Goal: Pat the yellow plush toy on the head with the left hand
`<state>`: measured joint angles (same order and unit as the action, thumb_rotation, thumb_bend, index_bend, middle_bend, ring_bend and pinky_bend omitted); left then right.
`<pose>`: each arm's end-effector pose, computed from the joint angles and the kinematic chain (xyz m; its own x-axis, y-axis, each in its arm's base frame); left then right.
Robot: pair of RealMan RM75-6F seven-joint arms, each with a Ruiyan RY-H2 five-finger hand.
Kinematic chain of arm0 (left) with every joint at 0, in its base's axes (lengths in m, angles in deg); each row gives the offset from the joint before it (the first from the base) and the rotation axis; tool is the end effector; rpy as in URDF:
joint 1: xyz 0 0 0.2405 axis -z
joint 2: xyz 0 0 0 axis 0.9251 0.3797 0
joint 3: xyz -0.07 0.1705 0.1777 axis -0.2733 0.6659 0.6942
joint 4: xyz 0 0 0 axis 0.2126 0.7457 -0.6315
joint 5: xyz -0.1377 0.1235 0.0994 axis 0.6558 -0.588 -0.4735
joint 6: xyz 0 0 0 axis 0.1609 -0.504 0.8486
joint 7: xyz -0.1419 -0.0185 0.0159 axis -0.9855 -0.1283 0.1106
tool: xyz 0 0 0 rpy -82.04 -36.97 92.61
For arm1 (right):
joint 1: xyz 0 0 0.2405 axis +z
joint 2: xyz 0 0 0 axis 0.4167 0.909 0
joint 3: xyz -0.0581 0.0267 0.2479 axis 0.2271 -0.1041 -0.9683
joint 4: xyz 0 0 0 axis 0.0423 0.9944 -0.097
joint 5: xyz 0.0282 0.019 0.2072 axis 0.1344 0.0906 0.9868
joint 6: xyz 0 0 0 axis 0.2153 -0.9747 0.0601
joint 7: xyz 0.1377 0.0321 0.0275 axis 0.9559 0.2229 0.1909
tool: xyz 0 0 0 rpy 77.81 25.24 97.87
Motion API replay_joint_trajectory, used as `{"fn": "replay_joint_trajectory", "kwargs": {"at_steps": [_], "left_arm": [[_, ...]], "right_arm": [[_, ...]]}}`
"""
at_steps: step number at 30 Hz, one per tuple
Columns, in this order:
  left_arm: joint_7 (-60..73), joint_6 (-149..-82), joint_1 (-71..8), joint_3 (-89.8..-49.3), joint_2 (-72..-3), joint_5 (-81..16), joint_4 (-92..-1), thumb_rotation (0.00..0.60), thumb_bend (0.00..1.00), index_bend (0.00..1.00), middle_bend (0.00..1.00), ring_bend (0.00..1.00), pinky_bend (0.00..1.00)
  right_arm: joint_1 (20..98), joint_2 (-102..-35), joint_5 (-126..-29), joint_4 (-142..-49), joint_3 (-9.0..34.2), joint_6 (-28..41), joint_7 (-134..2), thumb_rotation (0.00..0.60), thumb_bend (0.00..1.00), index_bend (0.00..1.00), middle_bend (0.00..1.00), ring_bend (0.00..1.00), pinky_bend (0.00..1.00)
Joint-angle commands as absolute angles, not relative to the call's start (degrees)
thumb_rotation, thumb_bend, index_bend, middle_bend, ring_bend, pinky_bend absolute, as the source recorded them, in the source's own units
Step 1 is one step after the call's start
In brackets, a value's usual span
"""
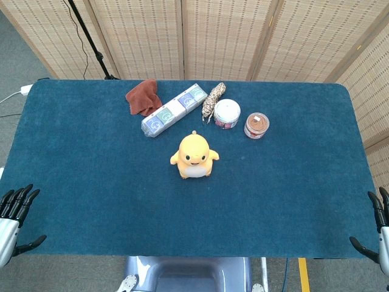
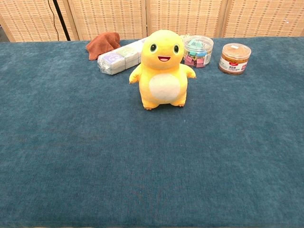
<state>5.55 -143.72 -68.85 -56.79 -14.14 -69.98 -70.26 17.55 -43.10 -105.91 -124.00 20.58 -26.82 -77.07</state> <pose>-0.2921 0.1200 0.1628 0.3895 0.0481 0.9198 0.9162 -0.1225 -0.3815 -0.2907 -0.1152 0.2006 0.4879 0.1046 0.8666 -0.8717 0.1100 0.4775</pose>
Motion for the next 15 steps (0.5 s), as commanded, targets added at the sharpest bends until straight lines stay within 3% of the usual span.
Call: {"fn": "replay_joint_trajectory", "kwargs": {"at_steps": [1,15], "left_arm": [[5.56,-143.62,-68.83,-56.77,-14.1,-69.91,-70.31,0.6,0.0,0.0,0.0,0.0,0.0],[4.9,-142.46,-68.1,-56.72,-13.64,-70.04,-69.79,0.6,0.0,0.0,0.0,0.0,0.0]], "right_arm": [[17.6,-43.03,-105.97,-124.01,20.65,-26.67,-76.89,0.6,0.0,0.0,0.0,0.0,0.0],[17.87,-42.72,-106.29,-124.61,20.95,-25.95,-75.75,0.6,0.0,0.0,0.0,0.0,0.0]]}}
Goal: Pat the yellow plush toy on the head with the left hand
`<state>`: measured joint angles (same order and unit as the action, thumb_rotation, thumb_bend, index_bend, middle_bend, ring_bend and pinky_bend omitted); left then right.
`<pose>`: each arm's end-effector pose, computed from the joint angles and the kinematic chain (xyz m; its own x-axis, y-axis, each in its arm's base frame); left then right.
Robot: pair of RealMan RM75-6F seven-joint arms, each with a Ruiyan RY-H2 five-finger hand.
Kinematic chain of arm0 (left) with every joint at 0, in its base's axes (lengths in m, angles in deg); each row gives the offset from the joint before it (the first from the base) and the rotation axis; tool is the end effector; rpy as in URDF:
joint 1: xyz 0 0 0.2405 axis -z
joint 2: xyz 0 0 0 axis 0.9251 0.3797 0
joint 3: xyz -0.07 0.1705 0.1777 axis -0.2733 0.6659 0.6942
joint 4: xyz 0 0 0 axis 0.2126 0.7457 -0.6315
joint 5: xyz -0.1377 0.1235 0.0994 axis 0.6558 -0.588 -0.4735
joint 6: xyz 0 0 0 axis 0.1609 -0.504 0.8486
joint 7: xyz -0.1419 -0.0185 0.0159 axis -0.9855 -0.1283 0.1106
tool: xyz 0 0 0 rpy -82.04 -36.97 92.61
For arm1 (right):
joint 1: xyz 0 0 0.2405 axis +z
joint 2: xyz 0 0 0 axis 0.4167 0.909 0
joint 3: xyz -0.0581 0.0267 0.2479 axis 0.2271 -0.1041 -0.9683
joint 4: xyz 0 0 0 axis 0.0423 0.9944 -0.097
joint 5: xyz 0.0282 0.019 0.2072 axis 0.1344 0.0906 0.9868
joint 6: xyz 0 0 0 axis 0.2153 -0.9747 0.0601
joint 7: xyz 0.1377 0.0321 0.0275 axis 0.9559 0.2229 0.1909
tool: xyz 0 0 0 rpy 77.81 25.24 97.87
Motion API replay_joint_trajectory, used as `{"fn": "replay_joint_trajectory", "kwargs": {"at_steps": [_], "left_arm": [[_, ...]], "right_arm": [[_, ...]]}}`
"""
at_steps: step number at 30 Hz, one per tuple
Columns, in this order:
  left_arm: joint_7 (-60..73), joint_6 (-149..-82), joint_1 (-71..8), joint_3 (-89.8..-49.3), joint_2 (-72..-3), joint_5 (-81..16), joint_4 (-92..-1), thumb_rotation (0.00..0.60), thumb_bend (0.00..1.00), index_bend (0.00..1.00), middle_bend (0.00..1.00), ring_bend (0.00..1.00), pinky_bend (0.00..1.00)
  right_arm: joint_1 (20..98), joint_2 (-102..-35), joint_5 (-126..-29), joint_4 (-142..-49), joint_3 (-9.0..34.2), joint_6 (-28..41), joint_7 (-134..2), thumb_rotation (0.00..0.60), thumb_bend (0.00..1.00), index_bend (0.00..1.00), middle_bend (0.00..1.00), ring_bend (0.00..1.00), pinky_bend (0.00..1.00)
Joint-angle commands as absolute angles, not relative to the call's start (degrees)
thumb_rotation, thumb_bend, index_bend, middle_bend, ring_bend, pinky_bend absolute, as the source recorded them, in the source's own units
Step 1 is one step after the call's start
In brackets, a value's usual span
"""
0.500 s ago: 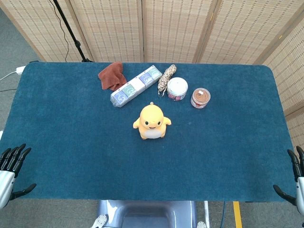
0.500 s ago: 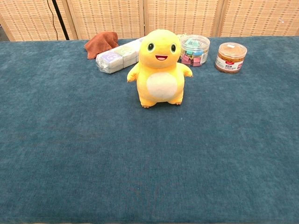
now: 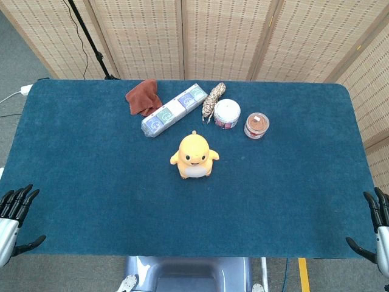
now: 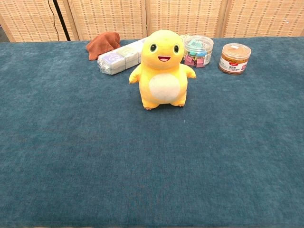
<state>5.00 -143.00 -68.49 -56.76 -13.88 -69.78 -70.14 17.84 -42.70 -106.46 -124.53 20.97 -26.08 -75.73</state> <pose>-0.2933 0.1217 0.1627 0.3884 0.0599 0.9196 0.9169 -0.1243 -0.3792 -0.2884 -0.1158 0.1989 0.4632 0.0918 0.8815 -0.8854 0.0922 0.4556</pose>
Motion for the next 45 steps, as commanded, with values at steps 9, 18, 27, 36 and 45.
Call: {"fn": "replay_joint_trajectory", "kwargs": {"at_steps": [9,18,27,36,45], "left_arm": [[-5.38,-140.45,-64.92,-58.65,-13.88,-68.96,-72.44,0.378,0.0,0.0,0.0,0.0,0.0],[8.15,-131.25,-56.61,-66.84,-10.26,-59.84,-82.2,0.288,0.0,0.0,0.0,0.0,0.0],[13.27,-116.34,-39.97,-76.9,-13.83,-54.43,-83.13,0.216,0.0,0.0,0.0,0.0,0.0],[23.11,-100.88,-19.35,-84.01,-27.51,-37.34,-75.01,0.21,0.0,0.0,0.0,0.0,0.0],[28.31,-97.12,-8.95,-84.25,-36.33,-29.83,-64.92,0.182,0.0,0.0,0.0,0.0,0.0]], "right_arm": [[18.34,-42.73,-105.05,-124.28,20.84,-24.57,-75.12,0.6,0.0,0.0,0.0,0.0,0.0],[19.0,-42.56,-104.14,-124.34,20.65,-23.23,-74.57,0.6,0.0,0.0,0.0,0.0,0.0],[19.67,-42.28,-102.02,-124.12,20.11,-21.61,-73.4,0.6,0.0,0.0,0.0,0.0,0.0],[20.76,-41.92,-98.6,-123.65,19.21,-19.06,-72.02,0.6,0.0,0.0,0.0,0.0,0.0],[21.43,-41.59,-97.18,-123.27,19.12,-17.31,-70.78,0.6,0.0,0.0,0.0,0.0,0.0]]}}
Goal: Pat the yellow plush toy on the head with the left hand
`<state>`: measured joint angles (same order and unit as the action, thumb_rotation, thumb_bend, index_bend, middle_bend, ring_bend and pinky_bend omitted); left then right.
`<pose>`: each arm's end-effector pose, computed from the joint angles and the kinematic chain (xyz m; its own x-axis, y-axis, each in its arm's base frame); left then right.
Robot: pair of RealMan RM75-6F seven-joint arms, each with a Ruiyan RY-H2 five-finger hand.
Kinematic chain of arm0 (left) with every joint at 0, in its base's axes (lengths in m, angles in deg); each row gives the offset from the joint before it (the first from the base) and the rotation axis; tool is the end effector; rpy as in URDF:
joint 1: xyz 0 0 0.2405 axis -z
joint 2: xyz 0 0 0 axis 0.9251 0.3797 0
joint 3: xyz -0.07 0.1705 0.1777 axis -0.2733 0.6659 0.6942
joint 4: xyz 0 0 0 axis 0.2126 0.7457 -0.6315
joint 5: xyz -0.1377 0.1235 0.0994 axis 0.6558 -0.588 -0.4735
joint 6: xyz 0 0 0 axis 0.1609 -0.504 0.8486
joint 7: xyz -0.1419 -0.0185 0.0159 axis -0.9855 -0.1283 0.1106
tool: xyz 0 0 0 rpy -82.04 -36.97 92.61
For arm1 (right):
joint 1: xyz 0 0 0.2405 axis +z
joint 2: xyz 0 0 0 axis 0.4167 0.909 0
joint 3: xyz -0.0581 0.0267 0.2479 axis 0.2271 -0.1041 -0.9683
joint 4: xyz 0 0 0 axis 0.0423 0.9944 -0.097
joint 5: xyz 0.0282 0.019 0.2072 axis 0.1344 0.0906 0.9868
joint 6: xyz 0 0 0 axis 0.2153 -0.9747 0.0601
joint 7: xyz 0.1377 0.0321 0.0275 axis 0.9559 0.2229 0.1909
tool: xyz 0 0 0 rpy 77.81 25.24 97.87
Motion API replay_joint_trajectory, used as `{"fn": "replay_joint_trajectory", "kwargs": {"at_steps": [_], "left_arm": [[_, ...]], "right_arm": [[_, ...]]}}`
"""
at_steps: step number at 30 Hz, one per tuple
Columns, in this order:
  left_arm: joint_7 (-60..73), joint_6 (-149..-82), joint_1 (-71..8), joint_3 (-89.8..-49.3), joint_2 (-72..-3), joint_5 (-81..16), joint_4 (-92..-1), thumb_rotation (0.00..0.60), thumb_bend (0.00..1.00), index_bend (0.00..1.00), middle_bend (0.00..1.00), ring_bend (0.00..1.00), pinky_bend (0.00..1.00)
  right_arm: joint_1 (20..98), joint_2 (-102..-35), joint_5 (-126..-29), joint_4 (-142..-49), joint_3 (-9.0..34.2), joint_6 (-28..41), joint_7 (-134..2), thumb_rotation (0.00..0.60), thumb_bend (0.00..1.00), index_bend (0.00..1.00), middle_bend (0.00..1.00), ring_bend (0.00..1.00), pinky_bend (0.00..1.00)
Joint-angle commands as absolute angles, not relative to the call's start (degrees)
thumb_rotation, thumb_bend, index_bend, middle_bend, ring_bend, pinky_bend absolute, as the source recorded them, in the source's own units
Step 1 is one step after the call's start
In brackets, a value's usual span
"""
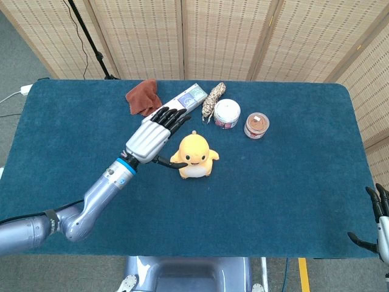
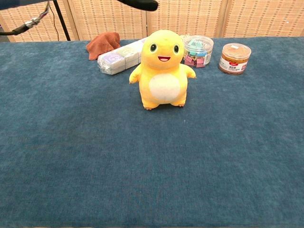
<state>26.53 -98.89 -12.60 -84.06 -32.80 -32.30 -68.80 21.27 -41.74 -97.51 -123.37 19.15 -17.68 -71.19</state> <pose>-0.0176 0.3844 0.0492 0.4004 0.1300 0.9071 0.7700 -0.5843 -0.2562 -0.3115 -0.1382 0.1973 0.4140 -0.0033 0.9102 -0.8967 0.1706 0.4085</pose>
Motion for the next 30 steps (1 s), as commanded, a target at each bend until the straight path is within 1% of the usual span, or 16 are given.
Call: {"fn": "replay_joint_trajectory", "kwargs": {"at_steps": [1,7,14,25,30], "left_arm": [[28.69,-96.95,-8.07,-84.06,-37.28,-29.49,-63.79,0.178,0.0,0.0,0.0,0.0,0.0],[29.12,-94.92,-3.27,-82.6,-43.53,-27.23,-55.29,0.173,0.0,0.0,0.0,0.0,0.0],[26.42,-93.82,-1.16,-81.92,-47.08,-28.39,-49.37,0.172,0.0,0.0,0.0,0.0,0.0],[18.55,-89.74,4.28,-81.54,-56.02,-32.07,-33.28,0.165,0.0,0.0,0.0,0.0,0.0],[15.25,-88.17,5.87,-81.14,-59.35,-33.63,-28.39,0.164,0.0,0.0,0.0,0.0,0.0]], "right_arm": [[21.47,-41.5,-96.99,-123.25,19.08,-17.16,-70.49,0.6,0.0,0.0,0.0,0.0,0.0],[21.61,-40.85,-96.54,-123.1,19.1,-16.54,-68.73,0.6,0.0,0.0,0.0,0.0,0.0],[21.86,-40.49,-96.18,-123.03,19.15,-15.84,-67.85,0.6,0.0,0.0,0.0,0.0,0.0],[22.68,-39.94,-95.11,-122.51,19.02,-14.08,-66.19,0.6,0.0,0.0,0.0,0.0,0.0],[22.91,-39.84,-94.87,-122.36,19.06,-13.58,-65.79,0.6,0.0,0.0,0.0,0.0,0.0]]}}
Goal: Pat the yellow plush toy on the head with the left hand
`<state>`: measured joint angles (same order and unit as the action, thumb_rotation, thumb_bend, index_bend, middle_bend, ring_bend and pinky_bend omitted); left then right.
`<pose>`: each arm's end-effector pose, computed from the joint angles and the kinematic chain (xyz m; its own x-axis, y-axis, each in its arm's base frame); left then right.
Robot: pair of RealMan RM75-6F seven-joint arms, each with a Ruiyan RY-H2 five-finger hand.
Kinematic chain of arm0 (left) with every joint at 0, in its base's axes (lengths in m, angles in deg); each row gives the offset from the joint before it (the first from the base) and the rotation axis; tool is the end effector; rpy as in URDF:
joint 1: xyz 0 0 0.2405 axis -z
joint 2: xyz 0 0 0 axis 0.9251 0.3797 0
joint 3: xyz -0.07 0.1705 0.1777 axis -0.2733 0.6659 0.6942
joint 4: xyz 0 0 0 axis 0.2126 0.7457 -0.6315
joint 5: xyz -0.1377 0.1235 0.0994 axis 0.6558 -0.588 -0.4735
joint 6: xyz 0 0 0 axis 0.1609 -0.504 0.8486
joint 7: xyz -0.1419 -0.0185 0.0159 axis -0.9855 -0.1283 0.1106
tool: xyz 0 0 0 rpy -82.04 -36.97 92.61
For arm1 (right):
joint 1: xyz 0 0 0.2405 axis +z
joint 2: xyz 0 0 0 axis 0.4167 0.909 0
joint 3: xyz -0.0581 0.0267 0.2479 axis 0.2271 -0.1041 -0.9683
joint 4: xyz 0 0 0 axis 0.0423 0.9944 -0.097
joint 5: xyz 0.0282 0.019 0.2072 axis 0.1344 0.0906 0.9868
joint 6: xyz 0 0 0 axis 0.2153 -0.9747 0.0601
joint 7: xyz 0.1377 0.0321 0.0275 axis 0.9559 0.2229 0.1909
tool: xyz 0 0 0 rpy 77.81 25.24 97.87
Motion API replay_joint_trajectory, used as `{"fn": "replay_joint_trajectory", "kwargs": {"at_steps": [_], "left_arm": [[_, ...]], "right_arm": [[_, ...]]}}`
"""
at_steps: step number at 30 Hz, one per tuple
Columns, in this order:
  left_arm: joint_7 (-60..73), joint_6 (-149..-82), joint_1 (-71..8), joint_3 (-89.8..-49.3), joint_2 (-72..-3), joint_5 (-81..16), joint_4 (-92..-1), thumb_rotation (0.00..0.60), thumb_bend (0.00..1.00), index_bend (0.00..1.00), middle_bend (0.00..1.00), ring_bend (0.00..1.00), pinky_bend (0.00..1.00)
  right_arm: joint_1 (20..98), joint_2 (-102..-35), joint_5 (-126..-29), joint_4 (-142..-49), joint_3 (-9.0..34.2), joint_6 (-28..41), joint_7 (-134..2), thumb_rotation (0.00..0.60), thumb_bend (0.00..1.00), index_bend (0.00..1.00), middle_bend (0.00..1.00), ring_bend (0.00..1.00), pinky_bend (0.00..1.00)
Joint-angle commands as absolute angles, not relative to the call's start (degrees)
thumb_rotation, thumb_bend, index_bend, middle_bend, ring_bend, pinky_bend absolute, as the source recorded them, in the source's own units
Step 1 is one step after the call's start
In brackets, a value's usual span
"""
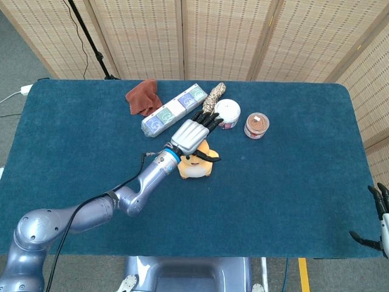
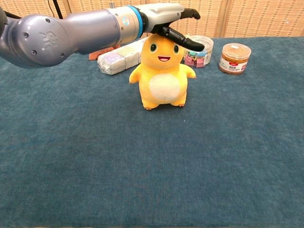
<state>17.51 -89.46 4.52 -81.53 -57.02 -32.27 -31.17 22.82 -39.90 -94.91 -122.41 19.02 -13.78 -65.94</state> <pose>0.0258 0.4381 -0.0660 0.4780 0.1887 0.8578 0.7469 -0.6013 -0.2840 -0.3217 -0.1457 0.2027 0.3620 -0.0428 0.9312 -0.9118 0.1916 0.3633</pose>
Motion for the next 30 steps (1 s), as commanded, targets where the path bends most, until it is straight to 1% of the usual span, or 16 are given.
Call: {"fn": "replay_joint_trajectory", "kwargs": {"at_steps": [1,8,16,20,25,27,30], "left_arm": [[14.35,-87.96,6.16,-80.99,-60.15,-34.16,-27.22,0.163,0.0,0.0,0.0,0.0,0.0],[10.24,-87.53,6.58,-80.24,-62.81,-36.31,-22.98,0.165,0.0,0.0,0.0,0.0,0.0],[8.3,-87.81,5.77,-78.59,-63.92,-38.38,-21.44,0.165,0.0,0.0,0.0,0.0,0.0],[7.63,-88.0,5.61,-78.56,-64.52,-38.67,-20.6,0.165,0.0,0.0,0.0,0.0,0.0],[7.89,-89.65,5.43,-79.16,-62.92,-39.44,-22.79,0.164,0.0,0.0,0.0,0.0,0.0],[8.14,-90.59,5.1,-79.52,-61.68,-39.59,-24.8,0.163,0.0,0.0,0.0,0.0,0.0],[8.52,-93.03,4.01,-80.27,-58.53,-40.07,-30.28,0.163,0.0,0.0,0.0,0.0,0.0]], "right_arm": [[22.94,-39.76,-94.88,-122.36,19.11,-13.47,-65.58,0.6,0.0,0.0,0.0,0.0,0.0],[22.77,-39.5,-95.09,-122.28,19.24,-13.79,-64.79,0.6,0.0,0.0,0.0,0.0,0.0],[22.64,-39.41,-95.7,-122.4,19.5,-14.19,-64.47,0.6,0.0,0.0,0.0,0.0,0.0],[22.58,-39.29,-95.85,-122.52,19.61,-14.29,-64.21,0.6,0.0,0.0,0.0,0.0,0.0],[22.57,-39.14,-95.96,-122.65,19.67,-14.37,-63.96,0.6,0.0,0.0,0.0,0.0,0.0],[22.55,-39.07,-96.11,-122.75,19.74,-14.41,-63.85,0.6,0.0,0.0,0.0,0.0,0.0],[22.48,-39.04,-96.41,-122.85,19.87,-14.61,-63.91,0.6,0.0,0.0,0.0,0.0,0.0]]}}
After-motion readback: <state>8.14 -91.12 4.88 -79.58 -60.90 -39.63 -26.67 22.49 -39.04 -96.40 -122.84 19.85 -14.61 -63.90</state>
